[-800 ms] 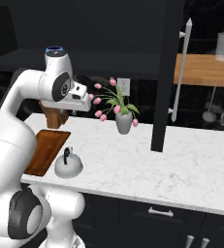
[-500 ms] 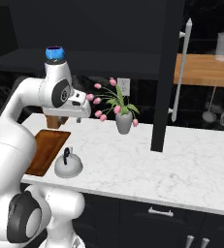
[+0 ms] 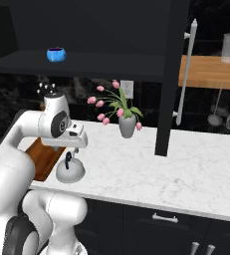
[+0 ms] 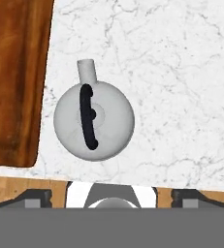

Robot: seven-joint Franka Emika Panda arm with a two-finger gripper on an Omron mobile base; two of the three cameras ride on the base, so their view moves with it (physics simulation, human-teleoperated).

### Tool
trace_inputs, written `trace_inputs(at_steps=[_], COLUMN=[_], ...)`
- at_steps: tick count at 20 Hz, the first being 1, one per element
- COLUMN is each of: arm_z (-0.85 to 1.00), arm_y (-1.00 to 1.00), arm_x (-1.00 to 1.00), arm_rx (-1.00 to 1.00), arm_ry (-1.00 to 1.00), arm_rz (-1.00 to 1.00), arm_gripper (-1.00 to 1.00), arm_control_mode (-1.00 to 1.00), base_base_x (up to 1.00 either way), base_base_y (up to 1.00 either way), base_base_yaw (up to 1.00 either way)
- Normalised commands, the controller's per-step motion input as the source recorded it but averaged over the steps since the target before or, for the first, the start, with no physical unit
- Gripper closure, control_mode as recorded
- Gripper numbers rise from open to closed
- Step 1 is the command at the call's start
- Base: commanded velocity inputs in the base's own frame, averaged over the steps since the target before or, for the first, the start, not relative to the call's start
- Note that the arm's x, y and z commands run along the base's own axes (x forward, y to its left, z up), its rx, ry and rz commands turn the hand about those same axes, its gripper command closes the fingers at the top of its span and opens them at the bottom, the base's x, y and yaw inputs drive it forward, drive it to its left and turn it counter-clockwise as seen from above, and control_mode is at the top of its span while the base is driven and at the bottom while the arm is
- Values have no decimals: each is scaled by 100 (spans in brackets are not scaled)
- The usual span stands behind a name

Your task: Pick the kettle from the counter and place it on the tray. Then pick the mug from the cabinet and place it on the tray. Then close the cabinet doors.

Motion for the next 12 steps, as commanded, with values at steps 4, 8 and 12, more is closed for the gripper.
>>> trace_inputs(at_steps=[4,8,12], arm_z=[-19,-38,-43], arm_y=[0,21,36], arm_x=[0,22,53], arm_rx=[0,0,0], arm_ry=[9,2,0], arm_rz=[0,0,0], arm_gripper=[-100,-100,-100], arm_control_mode=[-100,-100,-100], base_base_x=[0,0,0], base_base_y=[0,0,0], base_base_yaw=[0,0,0])
